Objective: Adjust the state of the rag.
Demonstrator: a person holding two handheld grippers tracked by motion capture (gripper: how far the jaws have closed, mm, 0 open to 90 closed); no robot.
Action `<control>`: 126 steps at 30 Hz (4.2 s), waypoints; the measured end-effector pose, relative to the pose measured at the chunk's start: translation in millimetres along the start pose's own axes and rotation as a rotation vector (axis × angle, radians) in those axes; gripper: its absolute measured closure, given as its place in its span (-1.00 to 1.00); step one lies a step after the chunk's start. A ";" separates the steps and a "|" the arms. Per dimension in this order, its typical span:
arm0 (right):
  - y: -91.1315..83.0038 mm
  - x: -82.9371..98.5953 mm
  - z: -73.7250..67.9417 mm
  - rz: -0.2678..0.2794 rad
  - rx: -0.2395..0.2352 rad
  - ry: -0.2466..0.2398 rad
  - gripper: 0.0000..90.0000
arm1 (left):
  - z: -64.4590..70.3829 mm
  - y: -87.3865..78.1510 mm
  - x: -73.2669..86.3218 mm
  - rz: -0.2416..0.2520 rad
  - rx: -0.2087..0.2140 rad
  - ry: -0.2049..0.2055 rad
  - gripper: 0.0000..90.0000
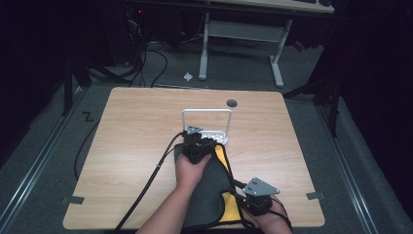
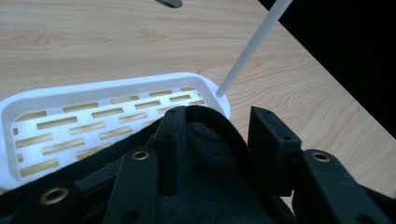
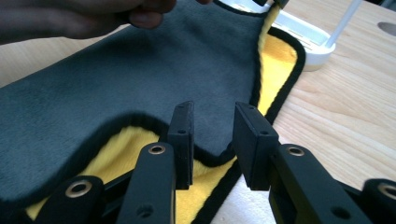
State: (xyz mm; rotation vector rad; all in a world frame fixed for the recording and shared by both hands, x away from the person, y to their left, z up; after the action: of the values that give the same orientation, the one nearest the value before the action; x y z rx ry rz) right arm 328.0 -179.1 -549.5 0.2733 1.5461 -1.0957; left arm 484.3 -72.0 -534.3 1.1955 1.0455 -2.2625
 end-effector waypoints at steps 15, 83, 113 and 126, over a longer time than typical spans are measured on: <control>9.6 3.5 0.8 -0.026 0.012 -0.018 0.63 | -5.3 -36.6 18.2 -0.015 -0.010 0.141 0.26; 38.3 25.0 4.5 -0.165 -0.003 0.028 0.68 | -43.0 -132.0 98.0 -0.149 0.074 0.136 0.24; 38.7 24.3 5.5 -0.150 -0.018 0.044 0.58 | -79.8 -64.8 70.3 -0.107 -0.080 0.144 0.78; 79.6 -8.2 48.9 -0.110 0.082 0.180 -0.03 | -81.2 -65.8 70.5 -0.111 -0.054 0.113 0.75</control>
State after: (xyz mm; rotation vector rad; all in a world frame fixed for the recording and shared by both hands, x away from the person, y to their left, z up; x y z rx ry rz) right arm 417.5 -170.1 -575.9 0.3536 1.6937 -1.2502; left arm 447.8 33.4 -592.9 1.2853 1.2361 -2.2556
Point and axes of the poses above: each handheld gripper's, and its own axes: y roughly forward along the jaws, x roughly out of its underside, z roughly to its right, the point moved 9 cm from there along y, roughly forward along the jaws, and after that the axes turned 5 degrees about z, right-handed, at the moved point
